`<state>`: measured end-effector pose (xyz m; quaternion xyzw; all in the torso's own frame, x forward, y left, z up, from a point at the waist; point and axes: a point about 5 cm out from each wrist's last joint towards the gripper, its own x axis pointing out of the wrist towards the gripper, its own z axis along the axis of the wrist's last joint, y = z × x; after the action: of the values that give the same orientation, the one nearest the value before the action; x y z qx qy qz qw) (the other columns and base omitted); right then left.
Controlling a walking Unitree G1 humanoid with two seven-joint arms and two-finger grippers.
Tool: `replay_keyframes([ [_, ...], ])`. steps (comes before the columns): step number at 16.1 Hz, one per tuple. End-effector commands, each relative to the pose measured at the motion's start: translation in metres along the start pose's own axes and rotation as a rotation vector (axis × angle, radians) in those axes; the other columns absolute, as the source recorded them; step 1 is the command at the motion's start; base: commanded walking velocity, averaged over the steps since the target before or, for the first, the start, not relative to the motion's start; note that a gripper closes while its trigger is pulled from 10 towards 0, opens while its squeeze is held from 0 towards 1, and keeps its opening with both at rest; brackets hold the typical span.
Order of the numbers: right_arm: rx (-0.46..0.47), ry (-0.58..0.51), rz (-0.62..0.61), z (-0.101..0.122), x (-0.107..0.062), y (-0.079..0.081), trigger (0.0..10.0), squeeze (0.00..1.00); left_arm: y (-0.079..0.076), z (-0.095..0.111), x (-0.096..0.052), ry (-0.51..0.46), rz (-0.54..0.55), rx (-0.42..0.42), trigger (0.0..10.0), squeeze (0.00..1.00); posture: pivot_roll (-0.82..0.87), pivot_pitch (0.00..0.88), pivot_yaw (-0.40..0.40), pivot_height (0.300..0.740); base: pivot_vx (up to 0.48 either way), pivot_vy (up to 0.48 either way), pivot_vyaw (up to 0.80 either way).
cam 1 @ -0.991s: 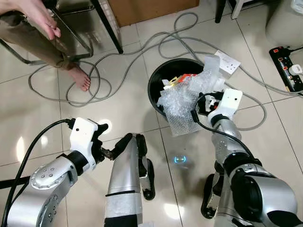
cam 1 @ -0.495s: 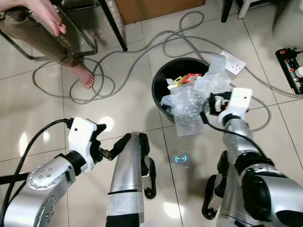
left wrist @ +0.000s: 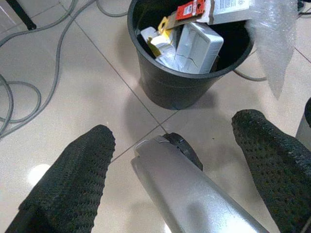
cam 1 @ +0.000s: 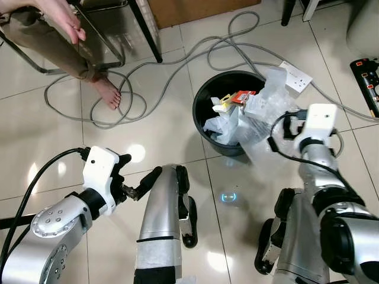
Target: Picking trash to rubbish bin
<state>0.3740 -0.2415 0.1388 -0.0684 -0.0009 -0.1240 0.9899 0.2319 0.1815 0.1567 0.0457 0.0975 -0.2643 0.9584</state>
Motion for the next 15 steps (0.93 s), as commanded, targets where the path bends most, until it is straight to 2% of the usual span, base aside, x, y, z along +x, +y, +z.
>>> replay_keyframes([
  [1, -0.021, 0.055, 0.019, -0.0173, -0.0074, 0.0055, 10.0, 0.0, -0.0005, -0.0051, -0.0059, 0.031, 0.0, -0.009, 10.0, 0.0, 0.3, 0.525, 0.237, 0.54, 0.0, 0.0, 0.0],
  [7, -0.016, 0.066, 0.032, -0.0194, -0.0083, 0.0095, 10.0, 0.0, 0.0002, -0.0053, -0.0062, 0.034, 0.0, -0.006, 10.0, 0.0, 0.3, 0.522, 0.237, 0.54, 0.0, 0.0, 0.0],
  [8, -0.008, 0.067, 0.039, -0.0199, -0.0086, 0.01, 9.1, 0.0, 0.0, -0.0053, -0.0065, 0.035, 0.001, -0.005, 10.0, 0.0, 0.3, 0.52, 0.238, 0.54, 0.0, 0.0, 0.0],
  [10, 0.009, 0.064, 0.037, -0.0202, -0.009, 0.0099, 0.0, 0.0, 0.0003, -0.0052, -0.007, 0.036, 0.001, -0.004, 10.0, 0.0, 0.3, 0.52, 0.239, 0.54, 0.0, 0.0, 0.0],
  [15, -0.008, 0.072, 0.039, -0.0239, -0.0109, 0.0087, 0.0, 0.0, 0.0005, -0.0055, -0.0083, 0.041, 0.0, -0.003, 10.0, 0.0, 0.3, 0.525, 0.241, 0.54, 0.0, 0.0, 0.0],
])
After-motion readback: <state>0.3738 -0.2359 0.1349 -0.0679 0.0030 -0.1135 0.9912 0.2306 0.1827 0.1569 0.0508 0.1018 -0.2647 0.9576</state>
